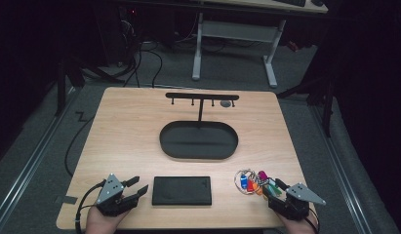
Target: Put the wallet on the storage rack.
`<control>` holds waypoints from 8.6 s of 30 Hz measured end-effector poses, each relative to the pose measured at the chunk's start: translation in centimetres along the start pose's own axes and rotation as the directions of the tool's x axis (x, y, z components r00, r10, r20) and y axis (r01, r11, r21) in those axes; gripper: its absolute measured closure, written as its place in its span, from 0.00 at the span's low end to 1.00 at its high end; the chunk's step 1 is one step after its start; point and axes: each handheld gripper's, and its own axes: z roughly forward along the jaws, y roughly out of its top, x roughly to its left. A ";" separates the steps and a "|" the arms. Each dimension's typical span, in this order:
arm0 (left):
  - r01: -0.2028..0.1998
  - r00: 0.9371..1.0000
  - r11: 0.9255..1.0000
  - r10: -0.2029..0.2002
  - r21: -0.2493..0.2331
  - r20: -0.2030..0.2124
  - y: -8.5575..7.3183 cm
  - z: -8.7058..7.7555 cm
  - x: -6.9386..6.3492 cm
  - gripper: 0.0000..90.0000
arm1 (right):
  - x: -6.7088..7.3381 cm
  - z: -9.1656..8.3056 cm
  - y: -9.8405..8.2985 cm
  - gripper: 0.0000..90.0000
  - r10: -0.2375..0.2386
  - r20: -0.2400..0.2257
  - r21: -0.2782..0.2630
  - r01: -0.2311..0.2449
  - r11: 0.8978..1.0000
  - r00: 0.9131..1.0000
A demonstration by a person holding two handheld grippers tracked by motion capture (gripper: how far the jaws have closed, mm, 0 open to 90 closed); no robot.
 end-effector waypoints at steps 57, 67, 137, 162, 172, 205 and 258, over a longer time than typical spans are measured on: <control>-0.208 0.975 0.954 0.186 0.214 0.118 2.3 9.7 -8.2 0.85 | -1.4 0.8 -0.8 0.45 0.073 -0.067 0.034 -0.070 0.997 0.995; -0.004 0.985 0.992 0.026 0.127 -0.173 1.4 4.6 1.1 0.89 | -1.6 0.5 -0.8 0.45 0.076 -0.067 0.025 -0.075 0.997 0.995; -0.345 0.931 0.925 0.316 0.160 0.181 1.9 8.6 -8.6 0.46 | -1.0 -1.9 -2.7 0.53 0.081 -0.051 0.062 -0.077 0.995 0.995; -0.467 0.881 0.856 0.473 0.221 0.028 1.2 9.6 -10.1 0.54 | -0.2 -1.6 -1.9 0.54 0.061 -0.081 0.045 -0.058 0.997 0.995; -0.461 0.885 0.865 0.463 0.198 0.034 1.3 9.3 -10.2 0.73 | 0.3 -0.9 -1.4 0.53 0.052 -0.101 0.043 -0.048 0.998 0.993; -0.245 0.969 0.969 0.244 0.036 0.024 1.9 4.5 -7.6 0.89 | -0.4 0.1 0.4 0.53 0.082 -0.129 -0.031 -0.087 0.996 0.988; -0.028 0.998 0.994 0.034 -0.109 0.054 2.1 1.7 -3.9 0.82 | -0.6 0.1 -0.2 0.52 0.101 -0.145 0.004 -0.102 0.995 0.984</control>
